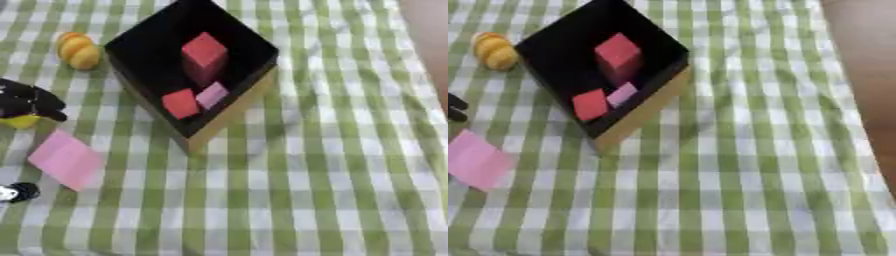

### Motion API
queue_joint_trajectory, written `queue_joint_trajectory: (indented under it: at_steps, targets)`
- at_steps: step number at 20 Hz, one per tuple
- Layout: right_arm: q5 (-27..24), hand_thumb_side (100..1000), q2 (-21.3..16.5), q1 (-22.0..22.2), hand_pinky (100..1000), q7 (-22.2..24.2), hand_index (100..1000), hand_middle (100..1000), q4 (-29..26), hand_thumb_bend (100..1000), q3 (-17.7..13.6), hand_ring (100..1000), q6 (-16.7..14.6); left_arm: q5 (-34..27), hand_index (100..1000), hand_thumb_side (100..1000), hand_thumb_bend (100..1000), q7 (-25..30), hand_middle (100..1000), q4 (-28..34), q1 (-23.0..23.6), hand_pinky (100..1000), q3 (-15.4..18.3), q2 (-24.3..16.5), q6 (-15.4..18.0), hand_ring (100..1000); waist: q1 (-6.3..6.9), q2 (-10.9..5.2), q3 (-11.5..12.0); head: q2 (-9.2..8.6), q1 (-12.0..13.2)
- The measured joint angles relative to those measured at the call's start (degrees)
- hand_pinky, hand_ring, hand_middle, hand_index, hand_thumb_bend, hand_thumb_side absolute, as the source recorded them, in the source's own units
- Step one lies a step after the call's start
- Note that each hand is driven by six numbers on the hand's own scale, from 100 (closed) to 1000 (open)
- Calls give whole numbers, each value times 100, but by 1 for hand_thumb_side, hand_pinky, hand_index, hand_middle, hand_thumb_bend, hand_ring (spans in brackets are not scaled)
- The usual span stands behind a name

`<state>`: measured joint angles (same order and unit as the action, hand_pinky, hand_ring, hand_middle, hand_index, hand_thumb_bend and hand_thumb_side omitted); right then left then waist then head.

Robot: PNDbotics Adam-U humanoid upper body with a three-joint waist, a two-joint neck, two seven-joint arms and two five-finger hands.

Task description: Pick up objects on the table and place them in the box.

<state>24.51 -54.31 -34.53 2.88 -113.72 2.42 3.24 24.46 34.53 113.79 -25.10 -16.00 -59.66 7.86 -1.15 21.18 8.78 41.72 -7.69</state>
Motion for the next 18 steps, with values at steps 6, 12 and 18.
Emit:
queue_joint_trajectory:
  at_steps: [6, 12, 18]
  targets:
    - [-6, 400, 30, 77, 794, -15, 859, 645, 0, 133, -29, 722, 36, -46, 869, 316, 436, 220, 861, 0, -37, 920, -106, 121, -219, 873, 10, 36, -26, -28, -2]
    - [-32, 408, 64, 119, 793, -26, 858, 643, 0, 125, -30, 719, 68, -73, 863, 278, 393, 446, 855, 0, -149, 914, -216, 210, -419, 871, 7, 71, -39, -48, 0]
    - [-49, 415, 70, 132, 792, -38, 856, 639, 0, 119, -30, 716, 83, -57, 859, 218, 388, 700, 843, -69, -247, 910, -311, 278, -538, 867, 7, 102, -53, -53, 9]
